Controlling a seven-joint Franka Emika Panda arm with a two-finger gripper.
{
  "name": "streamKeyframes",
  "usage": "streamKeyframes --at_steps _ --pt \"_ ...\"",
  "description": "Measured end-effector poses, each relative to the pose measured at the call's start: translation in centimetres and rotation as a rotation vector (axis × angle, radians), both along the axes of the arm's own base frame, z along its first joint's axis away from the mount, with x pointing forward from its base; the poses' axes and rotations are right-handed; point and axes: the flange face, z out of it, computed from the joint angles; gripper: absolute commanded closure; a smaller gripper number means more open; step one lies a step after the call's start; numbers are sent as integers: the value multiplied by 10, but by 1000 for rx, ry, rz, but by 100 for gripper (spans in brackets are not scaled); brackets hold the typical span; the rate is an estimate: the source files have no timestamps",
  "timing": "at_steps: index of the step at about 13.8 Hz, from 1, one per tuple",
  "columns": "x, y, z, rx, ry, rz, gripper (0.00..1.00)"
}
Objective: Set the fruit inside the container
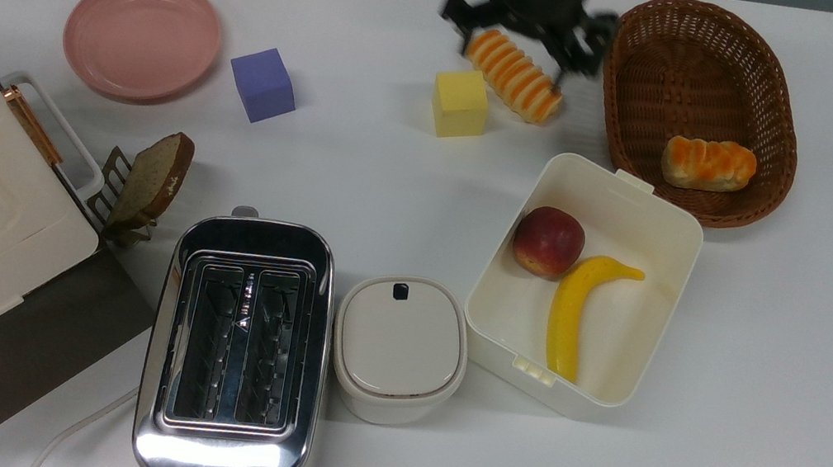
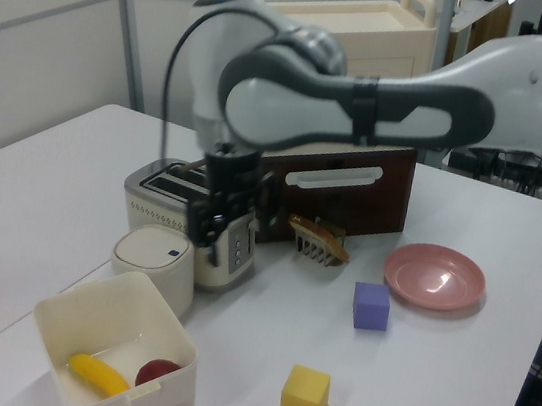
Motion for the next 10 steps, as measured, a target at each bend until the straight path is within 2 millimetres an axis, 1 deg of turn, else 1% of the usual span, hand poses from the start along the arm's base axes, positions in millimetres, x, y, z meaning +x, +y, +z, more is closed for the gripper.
streamKeyframes --at_steps 2,3,5,6,7,8,10 --pt "-7 -35 11 3 49 77 0" --pt "-7 -59 13 9 63 98 0" --pt "-3 -93 8 19 78 131 0" --pt "-1 -114 3 30 88 146 0" --pt "1 -141 -2 58 96 149 0" --pt "1 -158 -3 76 97 139 0" --pt "1 -182 -3 89 93 114 0"
